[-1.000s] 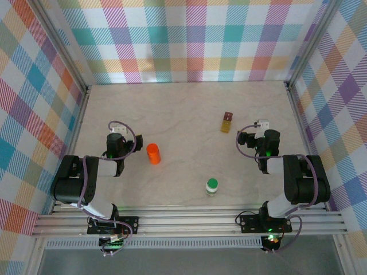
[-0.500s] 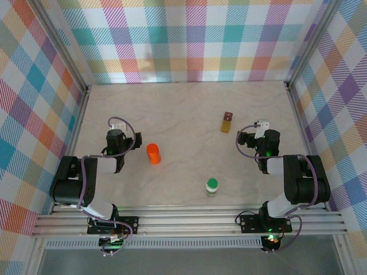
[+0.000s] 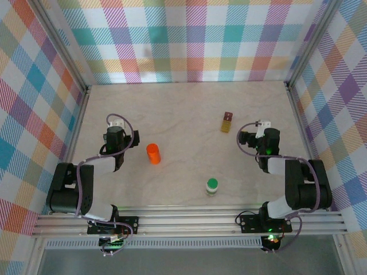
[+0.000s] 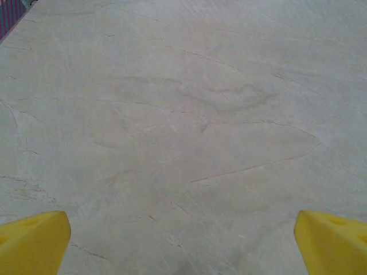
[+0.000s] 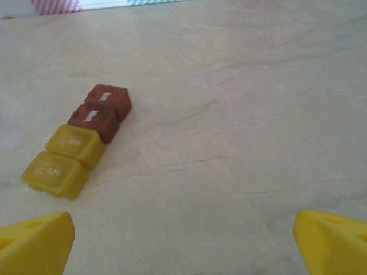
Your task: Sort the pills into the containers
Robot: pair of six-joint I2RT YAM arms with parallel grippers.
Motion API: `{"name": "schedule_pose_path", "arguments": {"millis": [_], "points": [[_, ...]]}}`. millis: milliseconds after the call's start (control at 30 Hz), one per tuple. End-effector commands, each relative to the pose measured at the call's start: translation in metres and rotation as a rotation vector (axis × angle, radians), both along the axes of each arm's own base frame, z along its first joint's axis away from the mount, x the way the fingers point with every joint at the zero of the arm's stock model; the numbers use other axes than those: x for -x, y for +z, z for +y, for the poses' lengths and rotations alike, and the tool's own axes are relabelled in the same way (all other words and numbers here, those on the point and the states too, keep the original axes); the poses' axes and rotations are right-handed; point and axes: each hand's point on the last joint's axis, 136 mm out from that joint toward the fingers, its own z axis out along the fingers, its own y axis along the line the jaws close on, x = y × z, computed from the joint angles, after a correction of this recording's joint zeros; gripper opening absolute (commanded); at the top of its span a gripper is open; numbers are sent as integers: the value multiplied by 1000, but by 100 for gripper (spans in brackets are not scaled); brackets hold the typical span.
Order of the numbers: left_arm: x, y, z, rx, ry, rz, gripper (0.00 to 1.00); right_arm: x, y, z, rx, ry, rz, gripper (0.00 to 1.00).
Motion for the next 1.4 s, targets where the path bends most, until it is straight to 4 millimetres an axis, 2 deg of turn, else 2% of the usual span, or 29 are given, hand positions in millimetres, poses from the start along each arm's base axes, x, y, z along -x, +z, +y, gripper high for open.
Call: {"name": "schedule_pose_path", "arguments": {"millis": [0, 67, 133, 233, 400, 467, 600, 700, 933, 1067, 1233, 1367], "points": [[-1, 26, 1, 4, 23, -59, 100, -5, 21, -19, 25, -158, 55, 99], [3, 34, 3, 21, 45, -76, 100, -6, 30, -27, -23, -257, 120, 99], [7, 43, 5, 54, 72, -105, 100, -6, 33, -25, -116, -308, 180, 99], [10, 60, 7, 130, 117, -159, 100, -9, 32, -6, -242, -280, 286, 99], [11, 86, -12, 310, 77, -188, 100, -14, 17, 20, -353, -218, 420, 99], [11, 92, -20, 368, 62, -173, 100, -23, 13, 33, -387, -158, 441, 99], [13, 94, -36, 431, 24, -127, 100, -40, 3, 62, -376, -68, 498, 99], [17, 95, -39, 448, 46, -111, 100, -52, -5, 73, -326, -68, 527, 99], [23, 97, -46, 480, 49, -90, 100, -72, -18, 98, -389, -51, 561, 100], [25, 98, -49, 482, 43, -77, 100, -74, -25, 114, -373, -54, 588, 100], [29, 98, -52, 482, 37, -72, 100, -73, -34, 148, -402, -25, 632, 100], [35, 101, -48, 472, 52, -80, 100, -70, -25, 184, -444, 64, 632, 100]]}}
